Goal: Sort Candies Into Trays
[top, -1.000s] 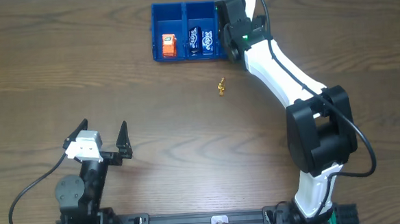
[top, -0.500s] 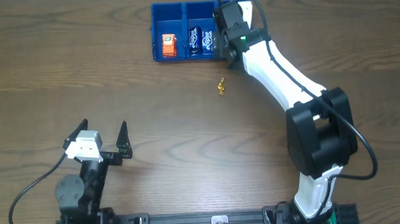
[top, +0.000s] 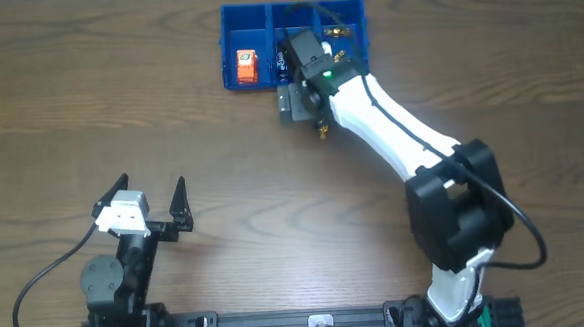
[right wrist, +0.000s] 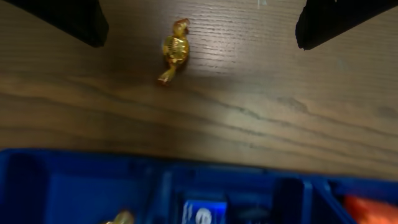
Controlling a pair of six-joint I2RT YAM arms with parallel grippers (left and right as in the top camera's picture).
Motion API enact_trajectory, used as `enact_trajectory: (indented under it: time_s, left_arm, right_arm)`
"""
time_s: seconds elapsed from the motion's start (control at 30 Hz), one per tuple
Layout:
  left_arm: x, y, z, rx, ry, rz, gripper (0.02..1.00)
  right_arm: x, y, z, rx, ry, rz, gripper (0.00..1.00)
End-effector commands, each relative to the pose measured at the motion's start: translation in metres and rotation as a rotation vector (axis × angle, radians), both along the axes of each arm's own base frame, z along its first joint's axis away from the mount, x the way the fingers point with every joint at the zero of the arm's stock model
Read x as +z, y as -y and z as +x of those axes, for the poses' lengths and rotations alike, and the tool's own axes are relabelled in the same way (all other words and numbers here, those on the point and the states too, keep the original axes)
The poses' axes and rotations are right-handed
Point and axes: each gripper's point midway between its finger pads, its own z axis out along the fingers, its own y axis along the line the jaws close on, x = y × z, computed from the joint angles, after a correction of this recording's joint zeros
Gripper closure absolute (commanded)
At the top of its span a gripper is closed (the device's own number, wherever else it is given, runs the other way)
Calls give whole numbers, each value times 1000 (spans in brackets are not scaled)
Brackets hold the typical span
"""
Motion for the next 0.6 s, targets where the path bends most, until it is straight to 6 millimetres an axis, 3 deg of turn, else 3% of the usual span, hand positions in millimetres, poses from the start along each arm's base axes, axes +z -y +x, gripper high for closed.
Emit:
enact_trajectory:
  time_s: [0.03, 0.17, 0.6]
  left_arm:
    - [-16, 1, -1, -13, -43, 11, 20]
    - [-16, 1, -1, -13, -43, 11, 20]
    - [-16, 1, -1, -13, -43, 11, 23]
  right_arm:
    - [-45, 4, -13, -60, -112, -31, 1]
    - [-58, 8, -21, -93, -161, -43, 1]
    - [-62, 17, -19, -154, -178, -28, 69]
